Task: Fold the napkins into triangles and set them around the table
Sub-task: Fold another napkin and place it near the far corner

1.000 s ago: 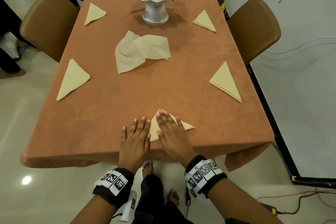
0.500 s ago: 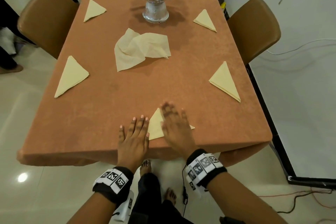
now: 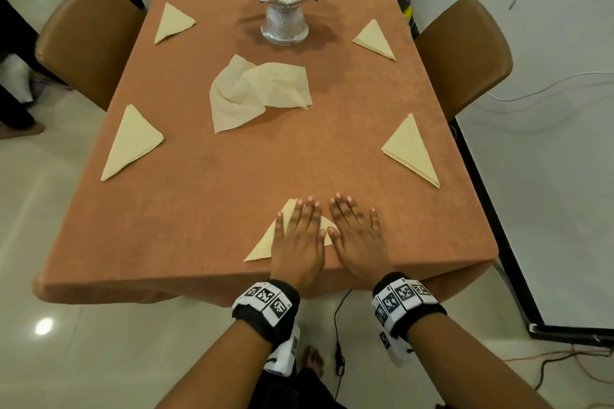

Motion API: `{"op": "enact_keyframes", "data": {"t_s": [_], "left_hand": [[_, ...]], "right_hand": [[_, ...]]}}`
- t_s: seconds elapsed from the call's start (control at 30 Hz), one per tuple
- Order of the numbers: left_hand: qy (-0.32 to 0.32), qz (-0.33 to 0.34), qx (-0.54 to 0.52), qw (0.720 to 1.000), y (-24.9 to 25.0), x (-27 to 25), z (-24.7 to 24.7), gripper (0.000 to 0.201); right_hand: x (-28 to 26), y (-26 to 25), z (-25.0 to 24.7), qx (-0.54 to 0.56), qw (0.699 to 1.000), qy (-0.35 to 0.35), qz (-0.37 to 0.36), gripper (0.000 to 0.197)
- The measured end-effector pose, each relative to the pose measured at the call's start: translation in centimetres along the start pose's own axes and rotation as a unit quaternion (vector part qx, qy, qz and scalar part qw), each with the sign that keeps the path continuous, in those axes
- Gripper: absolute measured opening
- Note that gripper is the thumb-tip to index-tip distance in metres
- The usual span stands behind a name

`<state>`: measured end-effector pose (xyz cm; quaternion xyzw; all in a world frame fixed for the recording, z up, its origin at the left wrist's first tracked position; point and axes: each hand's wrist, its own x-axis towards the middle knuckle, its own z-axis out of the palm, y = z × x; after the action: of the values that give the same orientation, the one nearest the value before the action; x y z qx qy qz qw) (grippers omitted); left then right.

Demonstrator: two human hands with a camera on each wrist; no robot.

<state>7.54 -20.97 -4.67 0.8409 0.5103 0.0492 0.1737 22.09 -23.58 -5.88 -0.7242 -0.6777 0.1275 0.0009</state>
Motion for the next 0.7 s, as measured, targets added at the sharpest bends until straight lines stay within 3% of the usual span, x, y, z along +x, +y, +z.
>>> {"op": "enact_keyframes", "data": {"t_s": [0.07,0.23,0.47,0.57,0.7], "left_hand": [[-0.026,-0.033,0.020,0.999,-1.2,-0.1,0.8,0.062],[0.008,-0.082,0.017,0.996,-4.3,-2.5,0.2,0.060],[0.038,-0.210,-0.015,0.977,-6.6,-3.8,-1.4,0.056],[0.059,-0.201,-0.029,0.977,-4.9,-3.0,-2.2,0.047],[0.076,-0.219,-0.068,0.970,-4.1,-2.3,-2.8,0.031]], "right_hand": [[0.0,0.2,0.1,0.000,1.000,0.010,-0.003,0.065],[-0.2,0.0,0.1,0.008,1.000,0.016,-0.004,0.064],[-0.1,0.1,-0.3,0.000,1.000,-0.009,-0.003,0.071],[0.0,-0.1,-0.7,0.015,1.000,-0.026,0.002,0.072],[0.1,-1.0,-2.1,0.047,0.998,-0.035,0.019,0.057]]}}
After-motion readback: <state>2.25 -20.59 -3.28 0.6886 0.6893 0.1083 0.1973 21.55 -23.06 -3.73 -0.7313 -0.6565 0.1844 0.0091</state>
